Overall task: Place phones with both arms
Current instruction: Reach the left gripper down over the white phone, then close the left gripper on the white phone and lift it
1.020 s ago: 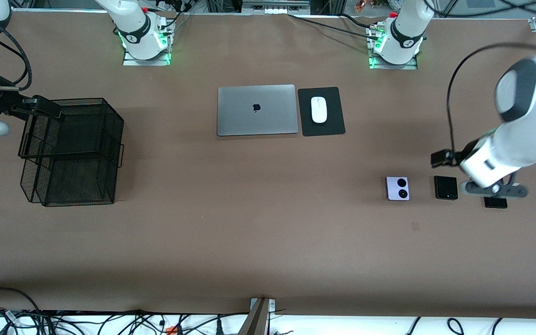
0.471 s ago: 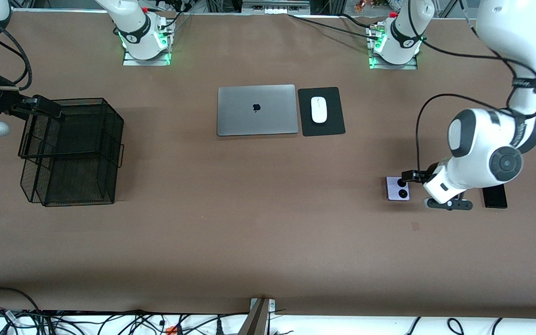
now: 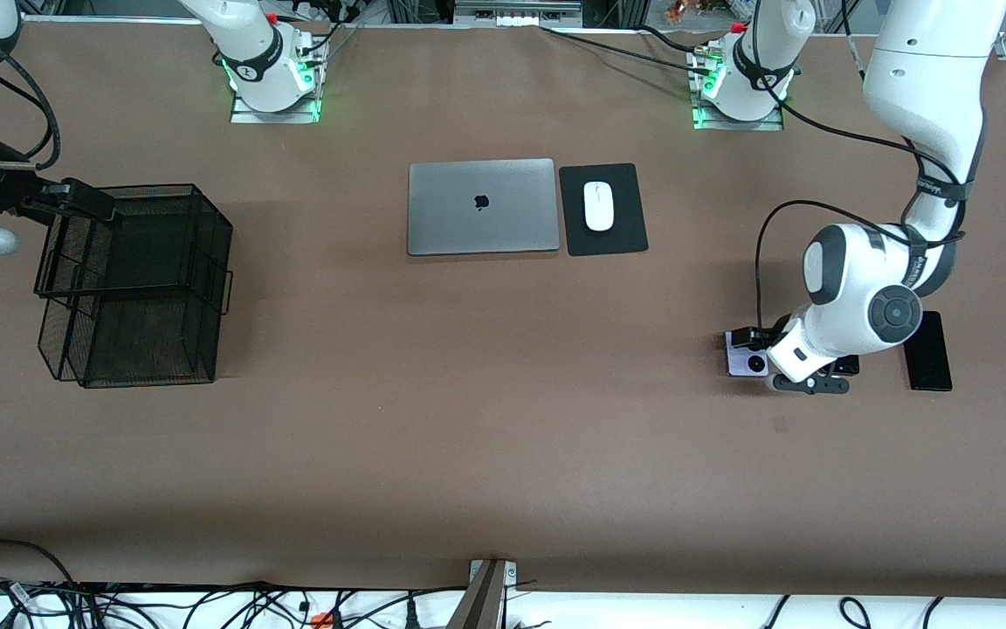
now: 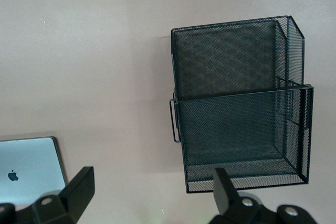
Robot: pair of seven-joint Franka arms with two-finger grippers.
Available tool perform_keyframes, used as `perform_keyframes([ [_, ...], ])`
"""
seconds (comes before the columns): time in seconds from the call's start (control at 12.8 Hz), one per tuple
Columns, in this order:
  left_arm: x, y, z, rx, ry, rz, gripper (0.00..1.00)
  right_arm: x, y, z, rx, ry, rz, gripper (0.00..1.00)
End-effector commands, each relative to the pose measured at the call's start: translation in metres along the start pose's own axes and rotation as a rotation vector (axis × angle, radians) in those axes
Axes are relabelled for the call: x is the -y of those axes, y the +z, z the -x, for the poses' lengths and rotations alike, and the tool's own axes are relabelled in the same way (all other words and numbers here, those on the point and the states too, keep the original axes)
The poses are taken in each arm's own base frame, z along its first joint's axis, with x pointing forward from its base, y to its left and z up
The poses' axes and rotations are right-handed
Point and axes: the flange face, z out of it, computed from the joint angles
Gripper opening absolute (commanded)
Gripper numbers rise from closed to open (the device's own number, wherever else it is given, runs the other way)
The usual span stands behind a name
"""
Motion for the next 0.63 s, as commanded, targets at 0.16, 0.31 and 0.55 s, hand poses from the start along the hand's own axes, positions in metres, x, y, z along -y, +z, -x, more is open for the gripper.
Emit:
perform_keyframes([
  [0.16, -0.002, 0.018, -0.006, -0.066, -0.007, 0.038, 1.0, 0.002, -0.007, 0.005, 0.0, -0.002, -0.005, 1.0],
  [0.31, 0.0, 0.021, -0.006, -0.065, -0.01, 0.035, 1.0, 0.002, -0.007, 0.005, 0.0, -0.002, -0.005, 1.0],
  [0.55, 0.0, 0.026, -0.007, -0.067, -0.013, 0.035, 1.0, 0.003, -0.007, 0.005, 0.0, -0.003, -0.005, 1.0],
])
